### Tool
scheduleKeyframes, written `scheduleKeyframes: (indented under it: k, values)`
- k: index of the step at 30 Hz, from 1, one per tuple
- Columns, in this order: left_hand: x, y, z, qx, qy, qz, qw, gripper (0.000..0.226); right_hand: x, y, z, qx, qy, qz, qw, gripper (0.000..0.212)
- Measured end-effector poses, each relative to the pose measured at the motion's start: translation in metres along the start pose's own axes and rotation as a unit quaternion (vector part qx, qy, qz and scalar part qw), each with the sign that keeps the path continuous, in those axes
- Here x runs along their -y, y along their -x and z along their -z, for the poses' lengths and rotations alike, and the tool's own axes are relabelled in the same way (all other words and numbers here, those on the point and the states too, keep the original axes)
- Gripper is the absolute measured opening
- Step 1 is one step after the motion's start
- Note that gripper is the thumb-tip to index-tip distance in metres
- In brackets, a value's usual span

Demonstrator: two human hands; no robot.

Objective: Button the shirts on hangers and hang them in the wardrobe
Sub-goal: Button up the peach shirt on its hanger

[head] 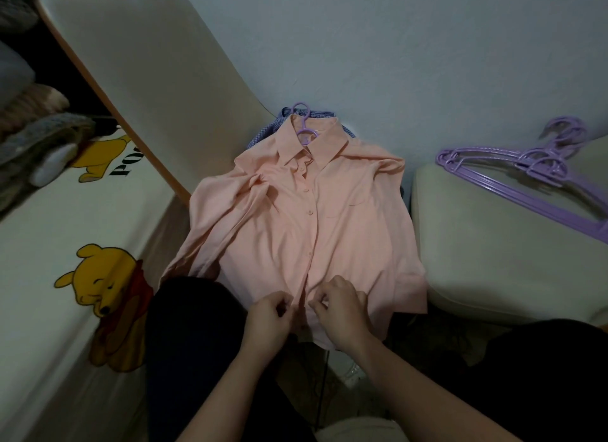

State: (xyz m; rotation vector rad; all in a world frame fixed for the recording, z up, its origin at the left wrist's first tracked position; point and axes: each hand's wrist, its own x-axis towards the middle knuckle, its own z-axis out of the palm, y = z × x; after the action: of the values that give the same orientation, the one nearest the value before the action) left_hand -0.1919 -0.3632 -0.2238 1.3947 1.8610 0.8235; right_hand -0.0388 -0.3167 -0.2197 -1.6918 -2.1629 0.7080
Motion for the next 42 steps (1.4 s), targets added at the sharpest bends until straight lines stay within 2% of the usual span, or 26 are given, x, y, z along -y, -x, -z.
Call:
scheduleKeyframes:
  k: [7, 13, 22, 34, 38, 42]
  values:
    - [0.003, -0.003, -0.002, 0.019, 0.021, -0.008, 1.000, 0.012, 0.002, 0.001, -0.003, -0.014, -0.065, -0.005, 0.998, 0.014]
    - [0.001, -0.002, -0.005, 0.001, 0.004, -0.014, 1.000, 0.007, 0.002, 0.000, -0.006, -0.007, -0.097, -0.041, 0.994, 0.023]
    - [-0.001, -0.002, -0.004, -0.004, 0.062, 0.035, 0.997, 0.003, 0.000, 0.003, -0.005, 0.000, -0.148, -0.055, 0.987, 0.016]
    - [-0.003, 0.002, -0.003, -0.038, 0.047, 0.040, 0.997, 0.010, 0.006, 0.008, 0.002, 0.018, -0.186, -0.036, 0.982, 0.015]
    - [-0.004, 0.002, -0.002, -0.006, 0.065, 0.039, 0.997, 0.009, 0.005, 0.008, 0.001, 0.006, -0.184, -0.049, 0.982, 0.014]
    - [-0.010, 0.004, 0.000, -0.015, 0.100, 0.047, 0.994, 0.024, 0.003, 0.008, -0.002, -0.007, -0.203, -0.058, 0.978, 0.016]
